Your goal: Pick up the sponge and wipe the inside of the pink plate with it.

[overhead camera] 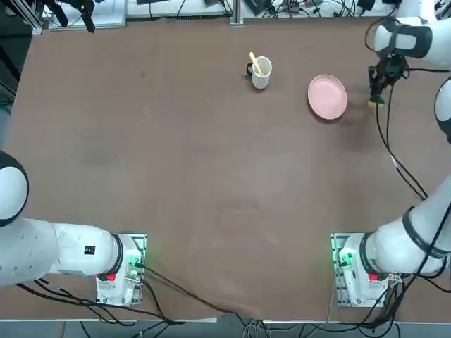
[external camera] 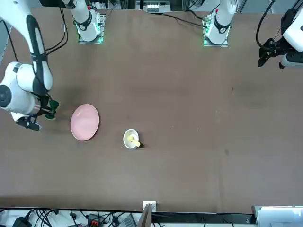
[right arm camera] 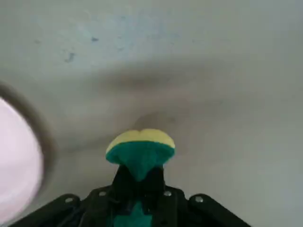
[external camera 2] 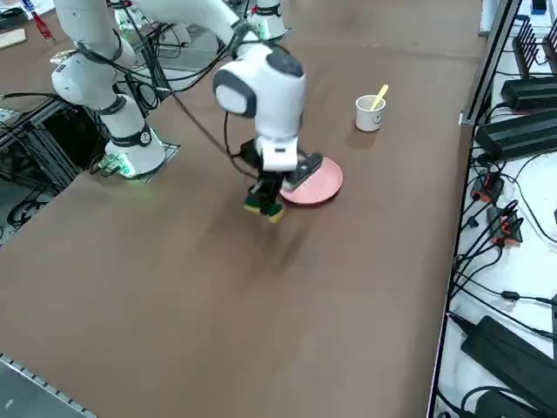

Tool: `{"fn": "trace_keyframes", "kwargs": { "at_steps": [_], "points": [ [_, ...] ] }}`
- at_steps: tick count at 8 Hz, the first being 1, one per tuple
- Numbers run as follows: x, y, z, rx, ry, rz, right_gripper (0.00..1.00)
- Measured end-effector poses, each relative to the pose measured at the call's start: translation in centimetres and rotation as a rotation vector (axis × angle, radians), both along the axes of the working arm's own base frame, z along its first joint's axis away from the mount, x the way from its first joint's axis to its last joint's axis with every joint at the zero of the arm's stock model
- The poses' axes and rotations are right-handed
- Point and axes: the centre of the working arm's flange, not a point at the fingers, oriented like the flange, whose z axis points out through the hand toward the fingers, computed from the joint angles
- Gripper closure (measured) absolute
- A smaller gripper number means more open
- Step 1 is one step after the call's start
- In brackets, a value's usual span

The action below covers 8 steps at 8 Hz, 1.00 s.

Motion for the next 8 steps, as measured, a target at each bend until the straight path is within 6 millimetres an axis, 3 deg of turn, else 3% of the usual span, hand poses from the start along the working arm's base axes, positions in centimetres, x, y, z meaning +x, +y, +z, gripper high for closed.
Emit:
{"fn": "trace_keyframes", "kwargs": {
  "at_steps": [2, 4, 6, 7, 8],
  "points": [
    [-1.2, -2.5, -2.5, 0.02, -0.002, 0.11, 0.9],
    [-1.7, -3.1, -4.9, 0.027, 0.015, 0.151, 0.87],
    [-1.8, -2.8, -6.5, 0.031, 0.029, 0.16, 0.77],
    [-1.8, -2.7, -7.0, 0.034, 0.033, 0.158, 0.65],
    [-1.9, -2.7, -7.3, 0.039, 0.034, 0.152, 0.61]
  ]
}}
